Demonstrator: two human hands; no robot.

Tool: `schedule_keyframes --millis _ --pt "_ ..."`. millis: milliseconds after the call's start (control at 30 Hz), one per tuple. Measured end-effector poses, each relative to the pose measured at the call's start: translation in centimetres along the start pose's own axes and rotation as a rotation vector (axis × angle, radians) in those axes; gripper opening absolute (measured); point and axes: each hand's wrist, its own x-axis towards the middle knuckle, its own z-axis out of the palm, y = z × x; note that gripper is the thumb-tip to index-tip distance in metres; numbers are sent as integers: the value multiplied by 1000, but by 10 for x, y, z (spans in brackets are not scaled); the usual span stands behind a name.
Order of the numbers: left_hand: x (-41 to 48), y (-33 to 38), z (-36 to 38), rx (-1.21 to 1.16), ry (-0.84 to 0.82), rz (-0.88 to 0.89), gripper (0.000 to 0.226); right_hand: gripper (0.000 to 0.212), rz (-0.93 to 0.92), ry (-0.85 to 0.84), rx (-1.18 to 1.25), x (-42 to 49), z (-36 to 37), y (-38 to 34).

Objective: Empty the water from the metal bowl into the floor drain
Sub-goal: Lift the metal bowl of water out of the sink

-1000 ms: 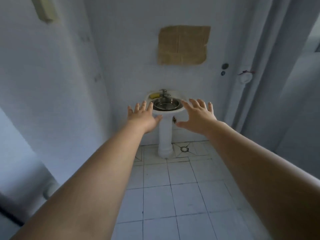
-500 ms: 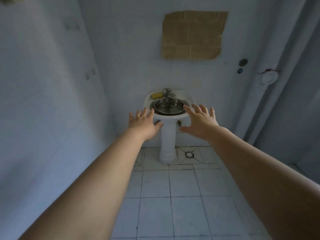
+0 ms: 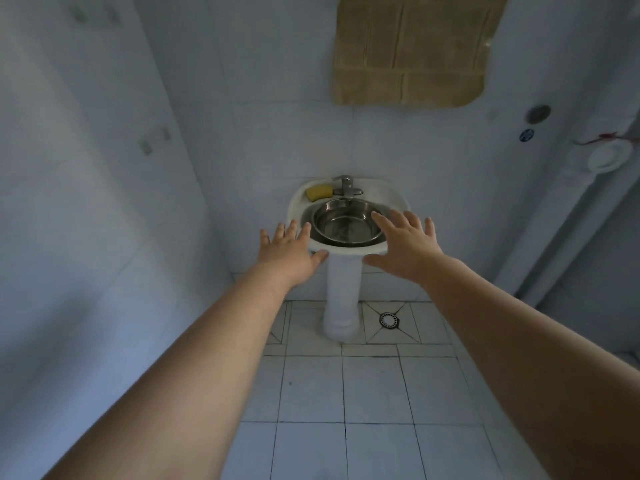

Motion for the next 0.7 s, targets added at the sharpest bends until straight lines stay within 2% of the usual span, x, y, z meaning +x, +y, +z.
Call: schedule_keyframes --millis 300,700 --pt "150 -16 20 -40 -58 101 77 90 78 -61 16 127 38 25" --pt "298 -11 64 -43 -124 126 74 87 96 -181 49 268 100 79"
